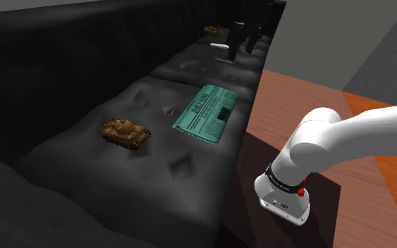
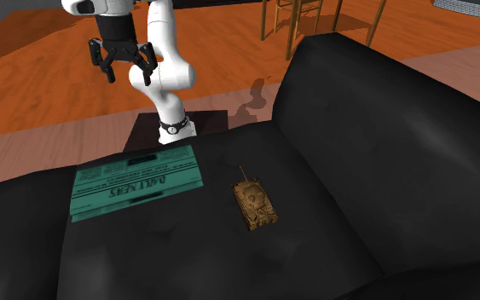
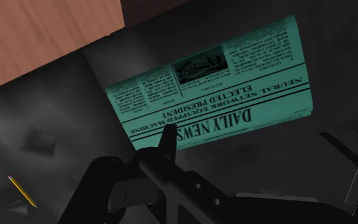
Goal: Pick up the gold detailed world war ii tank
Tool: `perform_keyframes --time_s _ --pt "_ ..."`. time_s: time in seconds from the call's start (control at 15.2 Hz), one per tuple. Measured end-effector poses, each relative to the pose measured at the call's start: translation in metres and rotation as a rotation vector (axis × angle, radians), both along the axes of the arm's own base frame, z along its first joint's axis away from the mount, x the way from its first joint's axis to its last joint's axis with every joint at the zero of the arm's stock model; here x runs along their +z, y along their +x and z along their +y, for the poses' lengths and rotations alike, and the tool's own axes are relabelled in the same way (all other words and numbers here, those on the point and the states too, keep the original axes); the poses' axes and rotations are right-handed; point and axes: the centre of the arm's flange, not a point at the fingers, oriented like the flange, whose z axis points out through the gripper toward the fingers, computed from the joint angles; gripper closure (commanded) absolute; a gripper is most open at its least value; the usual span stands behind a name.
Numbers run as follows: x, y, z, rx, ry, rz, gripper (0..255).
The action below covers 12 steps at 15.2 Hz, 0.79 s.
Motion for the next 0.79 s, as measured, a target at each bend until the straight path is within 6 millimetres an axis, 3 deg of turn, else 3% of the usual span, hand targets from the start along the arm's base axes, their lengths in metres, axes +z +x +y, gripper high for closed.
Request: perform_keyframes --time_s 0.2,0.79 --pt "-0.009 0.008 0.007 0.010 0.006 0.000 0" --pt "-0.066 0.068 0.085 0.079 0.047 0.001 0"
